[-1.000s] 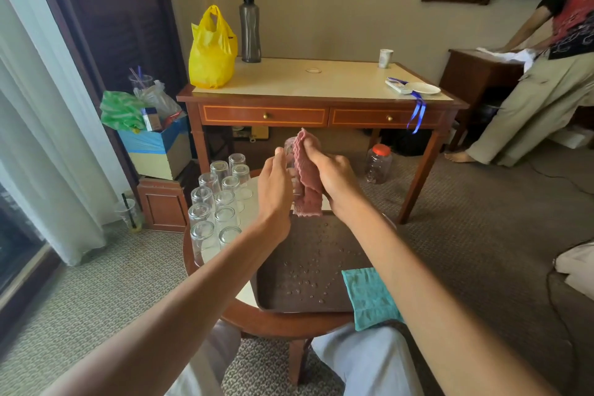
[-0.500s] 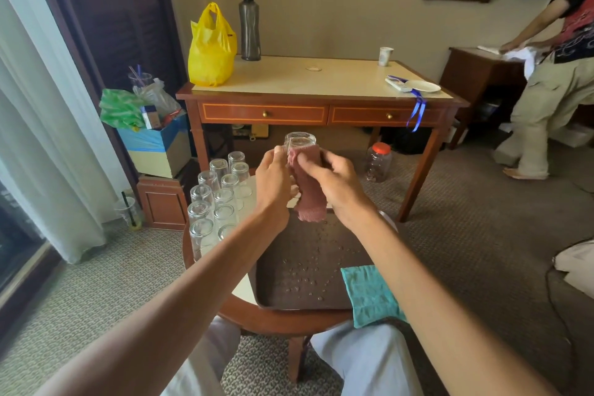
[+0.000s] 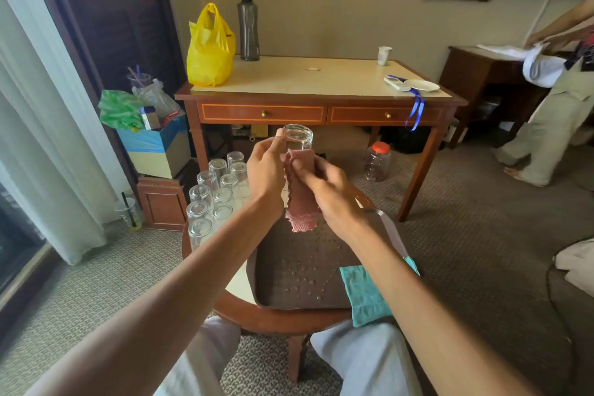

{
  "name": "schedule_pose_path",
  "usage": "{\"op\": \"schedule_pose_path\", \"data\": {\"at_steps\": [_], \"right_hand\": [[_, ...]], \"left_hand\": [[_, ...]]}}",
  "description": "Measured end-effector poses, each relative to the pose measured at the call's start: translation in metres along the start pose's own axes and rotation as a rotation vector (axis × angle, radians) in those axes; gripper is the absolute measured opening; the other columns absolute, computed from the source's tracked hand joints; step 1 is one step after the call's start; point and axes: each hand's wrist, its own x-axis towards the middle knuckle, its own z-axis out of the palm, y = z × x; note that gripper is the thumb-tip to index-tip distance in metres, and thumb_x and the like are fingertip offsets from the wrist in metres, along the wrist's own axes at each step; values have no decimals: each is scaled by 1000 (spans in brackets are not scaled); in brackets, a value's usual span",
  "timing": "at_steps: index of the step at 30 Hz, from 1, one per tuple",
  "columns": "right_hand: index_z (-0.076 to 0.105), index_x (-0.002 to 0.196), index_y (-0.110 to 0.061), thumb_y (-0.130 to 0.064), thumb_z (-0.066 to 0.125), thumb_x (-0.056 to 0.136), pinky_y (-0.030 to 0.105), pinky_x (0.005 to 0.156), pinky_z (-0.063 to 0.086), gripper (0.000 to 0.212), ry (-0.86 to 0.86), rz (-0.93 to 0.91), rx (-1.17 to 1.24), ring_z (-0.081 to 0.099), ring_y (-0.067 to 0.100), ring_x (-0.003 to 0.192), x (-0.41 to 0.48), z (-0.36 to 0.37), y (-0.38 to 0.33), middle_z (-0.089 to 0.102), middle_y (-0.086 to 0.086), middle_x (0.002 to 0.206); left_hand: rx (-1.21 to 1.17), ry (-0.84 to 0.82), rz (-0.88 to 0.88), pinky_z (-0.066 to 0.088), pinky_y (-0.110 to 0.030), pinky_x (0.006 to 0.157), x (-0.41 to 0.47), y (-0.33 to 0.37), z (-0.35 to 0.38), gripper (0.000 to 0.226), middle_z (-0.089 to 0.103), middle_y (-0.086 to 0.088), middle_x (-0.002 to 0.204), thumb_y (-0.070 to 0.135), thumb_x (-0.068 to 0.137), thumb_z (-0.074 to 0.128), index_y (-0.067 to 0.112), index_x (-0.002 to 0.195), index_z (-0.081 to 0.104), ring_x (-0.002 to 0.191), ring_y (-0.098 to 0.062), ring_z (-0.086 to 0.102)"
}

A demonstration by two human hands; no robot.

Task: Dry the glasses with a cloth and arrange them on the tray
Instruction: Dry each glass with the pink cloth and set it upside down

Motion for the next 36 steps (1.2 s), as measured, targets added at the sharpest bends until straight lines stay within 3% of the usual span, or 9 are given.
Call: {"op": "schedule_pose_path", "data": {"at_steps": [3, 7, 12, 16, 20, 24, 27, 31, 36], "right_hand": [[73, 105, -28, -34, 74, 90, 35, 82, 56, 16, 9, -55, -20, 69, 18, 98, 5, 0, 1, 76, -1, 103], [75, 88, -21, -51, 64, 92, 37, 78, 59, 33, 189, -7, -9, 74, 21, 86, 9, 3, -18, 77, 3, 87], [75, 83, -6, -72, 45, 92, 33, 73, 59, 73, 200, 177, -123, 73, 19, 73, 8, 5, -28, 75, 6, 75], [73, 78, -19, -63, 47, 95, 14, 56, 50, 54, 106, 156, -147, 68, 1, 60, -1, -1, -13, 71, -7, 64], [77, 102, -23, -53, 77, 80, 41, 87, 57, 37, 5, 99, 10, 71, 25, 98, 1, -6, -1, 77, 3, 100], [76, 98, -23, -47, 75, 84, 55, 86, 59, 28, 109, 41, -45, 74, 29, 92, 7, -4, -19, 78, 3, 94], [77, 87, -12, -63, 61, 90, 47, 83, 61, 53, 214, 118, -89, 75, 26, 84, 8, 0, -34, 77, 8, 85], [76, 89, -6, -73, 41, 92, 34, 74, 58, 77, 189, 204, -221, 71, 17, 74, 3, 2, -38, 76, 11, 86], [76, 94, -20, -60, 61, 88, 35, 78, 59, 44, 26, 144, -114, 73, 18, 80, -5, -2, -16, 76, -1, 83]], "left_hand": [[28, -7, 2, 54, -40, 87, -5, -5, -2, 31, 73, 5, 93, 44, 104, 56, 20, 106, 74, 89, -11, 66], [61, -32, -22, 54, -35, 71, -14, -8, 2, 43, 72, 4, 73, 46, 108, 45, 19, 87, 71, 77, -21, 68], [105, -97, -31, 61, -39, 54, -18, 2, 6, 48, 74, -19, 74, 53, 96, 63, 7, 96, 75, 58, -32, 70], [-10, -32, -130, 47, -26, 58, -3, 3, 0, 40, 69, 3, 70, 47, 93, 69, 8, 97, 76, 58, -11, 61], [10, -56, -127, 41, -23, 49, -4, -3, -4, 29, 59, 8, 62, 43, 101, 60, 17, 103, 71, 49, -6, 50], [33, -54, -131, 55, -37, 76, -12, -12, 0, 44, 68, -3, 87, 45, 110, 40, 14, 100, 69, 77, -19, 66], [53, -89, -80, 60, -35, 84, -17, -11, 7, 46, 76, 0, 98, 55, 106, 42, 22, 103, 73, 92, -16, 73], [76, -103, -34, 63, -35, 81, -15, -7, 9, 43, 79, -1, 99, 61, 96, 58, 25, 104, 79, 96, -21, 76], [14, -24, -98, 46, -26, 56, -3, -7, -1, 47, 64, 9, 67, 58, 96, 61, 13, 103, 73, 63, -8, 57]]}}
